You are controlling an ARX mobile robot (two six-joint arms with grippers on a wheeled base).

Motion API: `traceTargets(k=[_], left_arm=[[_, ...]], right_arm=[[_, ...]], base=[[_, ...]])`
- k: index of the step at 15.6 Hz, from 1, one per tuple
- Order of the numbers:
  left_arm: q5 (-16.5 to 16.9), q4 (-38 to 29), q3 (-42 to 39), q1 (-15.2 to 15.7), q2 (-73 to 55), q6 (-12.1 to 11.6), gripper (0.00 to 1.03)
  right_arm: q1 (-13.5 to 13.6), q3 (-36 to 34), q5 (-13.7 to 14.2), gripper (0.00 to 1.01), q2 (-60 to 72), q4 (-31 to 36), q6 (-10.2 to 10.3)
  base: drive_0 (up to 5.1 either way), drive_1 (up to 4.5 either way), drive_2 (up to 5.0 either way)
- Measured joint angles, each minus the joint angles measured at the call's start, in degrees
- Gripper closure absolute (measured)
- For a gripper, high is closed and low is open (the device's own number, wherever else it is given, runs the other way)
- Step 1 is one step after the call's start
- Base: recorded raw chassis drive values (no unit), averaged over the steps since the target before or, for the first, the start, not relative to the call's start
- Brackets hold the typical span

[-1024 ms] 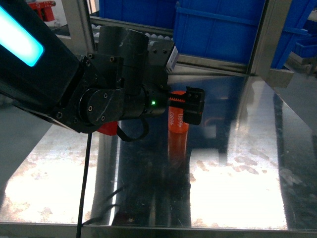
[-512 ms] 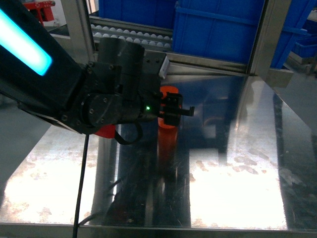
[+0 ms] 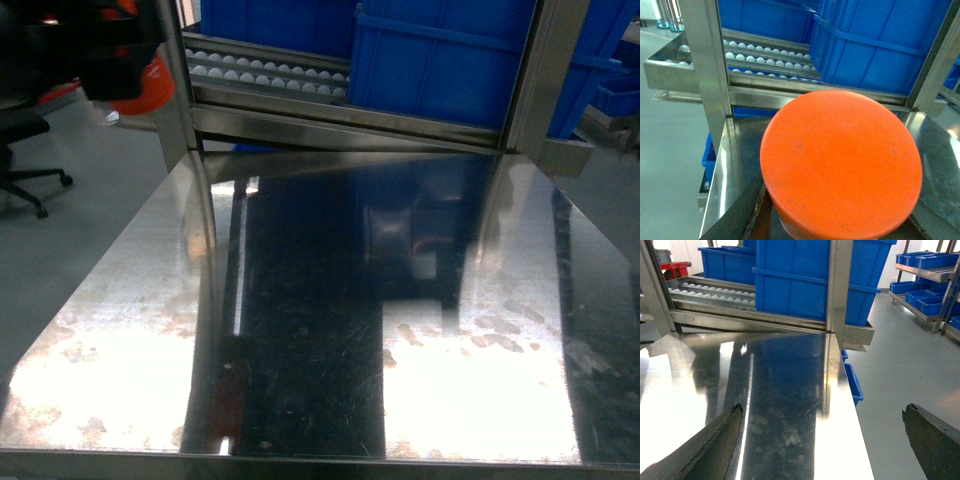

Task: Pick capacitor and pack into box

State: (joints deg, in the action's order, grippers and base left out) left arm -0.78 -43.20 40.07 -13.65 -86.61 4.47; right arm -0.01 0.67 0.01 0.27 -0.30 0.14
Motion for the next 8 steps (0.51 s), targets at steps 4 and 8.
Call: traceTargets(k=[4, 8], left_arm=[[-2.2, 6.3, -14.8, 1.4, 23.5, 0.1, 0.58], [-3.3, 7.1, -16.0, 1.4, 27.5, 0.1, 0.58]], right_arm=[[0.0, 0.0, 0.0, 0.03, 0.0, 0.0, 0.0], [0.0, 0.0, 0.0, 0.03, 0.0, 0.0, 0.0]], base=[[0.0, 0.00, 0.0], [0.0, 0.00, 0.0]])
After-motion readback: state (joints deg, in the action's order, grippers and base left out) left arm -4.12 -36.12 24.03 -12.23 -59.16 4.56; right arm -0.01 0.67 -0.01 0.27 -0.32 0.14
